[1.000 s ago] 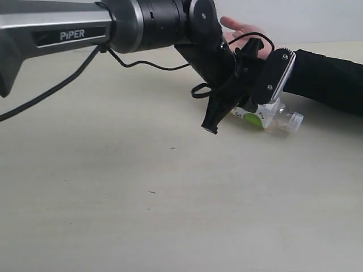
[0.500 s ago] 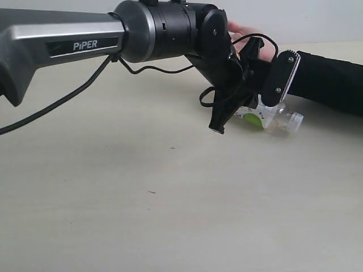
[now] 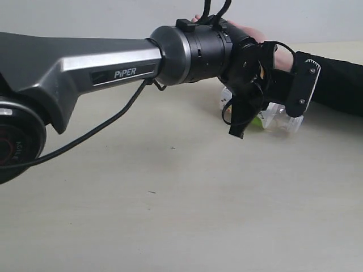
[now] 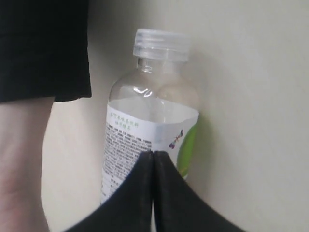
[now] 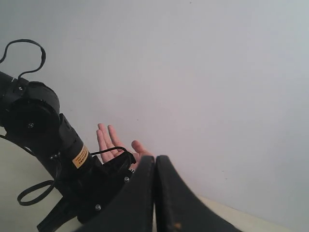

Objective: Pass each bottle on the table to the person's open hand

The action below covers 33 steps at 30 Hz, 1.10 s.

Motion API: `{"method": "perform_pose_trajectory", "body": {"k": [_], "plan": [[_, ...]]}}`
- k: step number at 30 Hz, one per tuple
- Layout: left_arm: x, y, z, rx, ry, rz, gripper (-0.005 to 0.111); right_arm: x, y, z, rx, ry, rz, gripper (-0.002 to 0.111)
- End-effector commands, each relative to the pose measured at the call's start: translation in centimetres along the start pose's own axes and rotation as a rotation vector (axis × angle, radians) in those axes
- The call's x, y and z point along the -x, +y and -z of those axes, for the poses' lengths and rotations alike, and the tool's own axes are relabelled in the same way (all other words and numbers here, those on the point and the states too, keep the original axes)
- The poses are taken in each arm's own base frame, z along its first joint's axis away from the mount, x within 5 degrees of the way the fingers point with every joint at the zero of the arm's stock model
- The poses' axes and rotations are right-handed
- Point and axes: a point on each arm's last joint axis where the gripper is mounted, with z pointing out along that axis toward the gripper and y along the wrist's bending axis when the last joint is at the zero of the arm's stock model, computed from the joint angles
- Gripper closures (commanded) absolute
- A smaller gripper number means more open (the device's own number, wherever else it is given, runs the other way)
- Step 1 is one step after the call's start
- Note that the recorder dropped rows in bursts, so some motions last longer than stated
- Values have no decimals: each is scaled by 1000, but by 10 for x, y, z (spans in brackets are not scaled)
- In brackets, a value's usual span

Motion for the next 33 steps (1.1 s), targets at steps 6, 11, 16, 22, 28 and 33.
{"method": "perform_pose_trajectory", "body": {"k": [6,11,16,22,28,33], "plan": [[-1,1,0,-2,20,3,58,0,0,0,2,-7,-5,108],[-1,-1,-7,16,13,-6,51,0,0,0,2,-7,-5,108],[-5,-4,-15,21,47,-11,51,0,0,0,2,-7,-5,108],[-5,-4,-17,33,44,-5,45,0,0,0,2,-7,-5,108],[-6,-5,-17,17,54,-12,45,0,0,0,2,-7,-5,108],[-3,-4,-17,39,38,61,40,0,0,0,2,-7,-5,108]]}}
